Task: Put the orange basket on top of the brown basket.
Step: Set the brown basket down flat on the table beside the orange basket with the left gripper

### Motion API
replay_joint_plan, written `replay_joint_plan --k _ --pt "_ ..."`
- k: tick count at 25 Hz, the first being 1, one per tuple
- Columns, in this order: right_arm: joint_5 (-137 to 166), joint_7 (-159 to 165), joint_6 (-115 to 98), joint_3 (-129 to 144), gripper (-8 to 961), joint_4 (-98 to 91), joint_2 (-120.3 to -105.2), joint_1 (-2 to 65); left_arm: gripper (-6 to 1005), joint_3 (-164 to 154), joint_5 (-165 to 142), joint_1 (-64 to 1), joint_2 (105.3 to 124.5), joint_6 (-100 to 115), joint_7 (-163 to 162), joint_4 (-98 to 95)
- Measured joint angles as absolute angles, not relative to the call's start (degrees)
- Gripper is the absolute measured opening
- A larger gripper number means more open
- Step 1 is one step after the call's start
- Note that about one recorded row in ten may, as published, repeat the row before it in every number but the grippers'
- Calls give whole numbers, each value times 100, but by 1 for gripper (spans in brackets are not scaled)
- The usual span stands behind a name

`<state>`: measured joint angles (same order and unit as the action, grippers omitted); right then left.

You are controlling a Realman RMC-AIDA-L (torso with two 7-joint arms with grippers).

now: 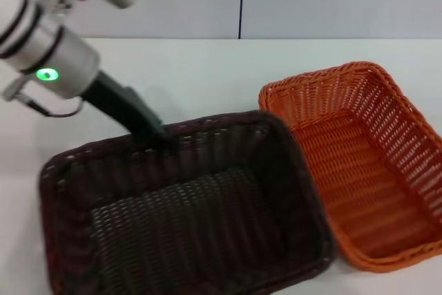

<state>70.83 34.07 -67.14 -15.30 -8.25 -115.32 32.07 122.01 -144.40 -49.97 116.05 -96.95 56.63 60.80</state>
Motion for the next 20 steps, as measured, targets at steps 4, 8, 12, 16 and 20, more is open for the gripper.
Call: replay_joint_plan --k 4,8,12,16,20 --pt "7083 3439 -6737 -1529 588 -825 -11555 3185 201 12186 -14435 -5305 11734 -9402 5777 5685" --pt "7083 3445 -6747 -1529 588 -826 -11567 3154 201 12142 -14388 -5716 11793 -9016 5845 4971" --pt "7083 3445 -6750 -1530 587 -827 -11573 3104 200 12105 -14110 -5900 11825 -8684 5850 4567" --pt "7083 3445 -6750 -1529 587 -836 -11575 3091 200 12087 -13709 -5886 11829 -8478 5853 4547" --pt "7084 3445 -6750 -1529 587 -836 -11575 3088 200 12085 -13636 -5864 11830 -8447 5852 4568"
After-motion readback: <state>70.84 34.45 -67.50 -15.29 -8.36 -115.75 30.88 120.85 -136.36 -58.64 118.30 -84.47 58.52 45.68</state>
